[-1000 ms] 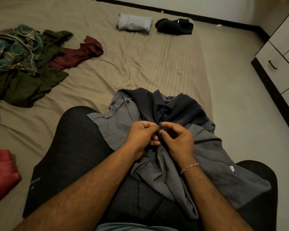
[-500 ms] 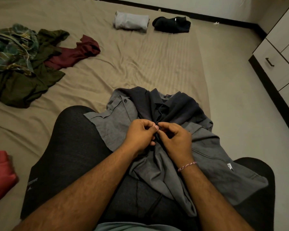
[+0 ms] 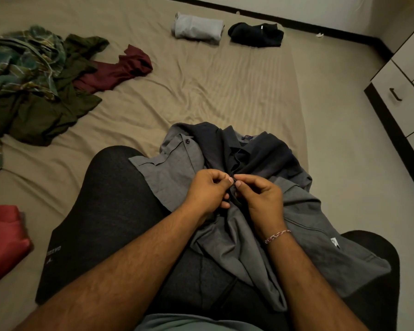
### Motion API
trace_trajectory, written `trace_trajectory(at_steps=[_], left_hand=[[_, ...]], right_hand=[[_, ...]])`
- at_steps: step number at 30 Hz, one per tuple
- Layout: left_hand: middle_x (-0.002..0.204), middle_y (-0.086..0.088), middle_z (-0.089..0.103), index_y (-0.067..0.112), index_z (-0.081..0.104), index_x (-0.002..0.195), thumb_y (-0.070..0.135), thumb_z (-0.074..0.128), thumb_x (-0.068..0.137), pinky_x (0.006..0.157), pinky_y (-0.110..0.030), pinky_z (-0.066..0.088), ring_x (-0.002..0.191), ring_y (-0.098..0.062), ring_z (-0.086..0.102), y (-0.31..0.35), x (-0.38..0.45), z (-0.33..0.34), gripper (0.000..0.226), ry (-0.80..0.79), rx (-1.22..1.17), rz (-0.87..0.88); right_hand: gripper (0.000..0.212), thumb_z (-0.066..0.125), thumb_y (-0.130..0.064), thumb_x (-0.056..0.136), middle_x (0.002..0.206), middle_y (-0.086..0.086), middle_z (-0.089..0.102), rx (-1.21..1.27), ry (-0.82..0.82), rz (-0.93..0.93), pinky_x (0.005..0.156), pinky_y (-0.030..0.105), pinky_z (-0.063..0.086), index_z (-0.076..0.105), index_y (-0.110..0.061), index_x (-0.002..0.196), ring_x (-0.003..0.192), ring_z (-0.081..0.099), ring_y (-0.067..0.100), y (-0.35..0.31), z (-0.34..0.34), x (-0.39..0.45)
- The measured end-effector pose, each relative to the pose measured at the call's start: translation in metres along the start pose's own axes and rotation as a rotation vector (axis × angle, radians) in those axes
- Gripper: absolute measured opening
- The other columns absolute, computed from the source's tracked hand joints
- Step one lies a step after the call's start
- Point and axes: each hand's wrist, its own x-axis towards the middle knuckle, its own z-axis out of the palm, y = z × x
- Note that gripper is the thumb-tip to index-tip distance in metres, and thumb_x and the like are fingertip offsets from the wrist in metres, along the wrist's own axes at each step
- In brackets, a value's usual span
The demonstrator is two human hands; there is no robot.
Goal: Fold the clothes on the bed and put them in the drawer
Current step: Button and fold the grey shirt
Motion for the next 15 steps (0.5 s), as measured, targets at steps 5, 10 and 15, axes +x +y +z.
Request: trace_trajectory(at_steps=[5, 10, 15], left_hand=[[0.07, -0.004, 0.065, 0.01, 0.072, 0.09, 0.012, 0.067, 0.099, 0.052, -0.029, 0.055, 0.059, -0.01, 0.061, 0.0009, -0.002, 0.0017, 0.01, 0.009, -0.007, 0.015], [0.068, -0.005, 0.066, 0.012, 0.073, 0.086, 0.011, 0.069, 0.098, 0.052, -0.03, 0.057, 0.058, -0.012, 0.061, 0.0023, -0.0054, 0.0013, 0.013, 0.002, 0.031, 0.064], [0.06, 0.005, 0.066, 0.019, 0.073, 0.081, 0.011, 0.069, 0.098, 0.056, -0.036, 0.06, 0.054, -0.011, 0.061, -0.0015, -0.0056, 0.0034, 0.019, 0.01, 0.137, 0.126]], right_hand=[[0.017, 0.069, 0.007, 0.09, 0.088, 0.008, 0.077, 0.189, 0.016, 0.125, 0.076, 0.029, 0.059, 0.076, -0.008, 0.095, 0.08, 0.067, 0.019, -0.002, -0.0015, -0.0016], [0.019, 0.065, 0.009, 0.091, 0.084, 0.006, 0.074, 0.297, -0.001, 0.229, 0.071, 0.026, 0.058, 0.074, -0.008, 0.093, 0.074, 0.067, 0.013, -0.0048, -0.0033, -0.0006], [0.023, 0.058, 0.011, 0.093, 0.074, 0.001, 0.07, 0.297, 0.017, 0.334, 0.065, 0.025, 0.056, 0.067, -0.008, 0.087, 0.066, 0.062, 0.011, -0.0047, -0.0025, 0.0017]])
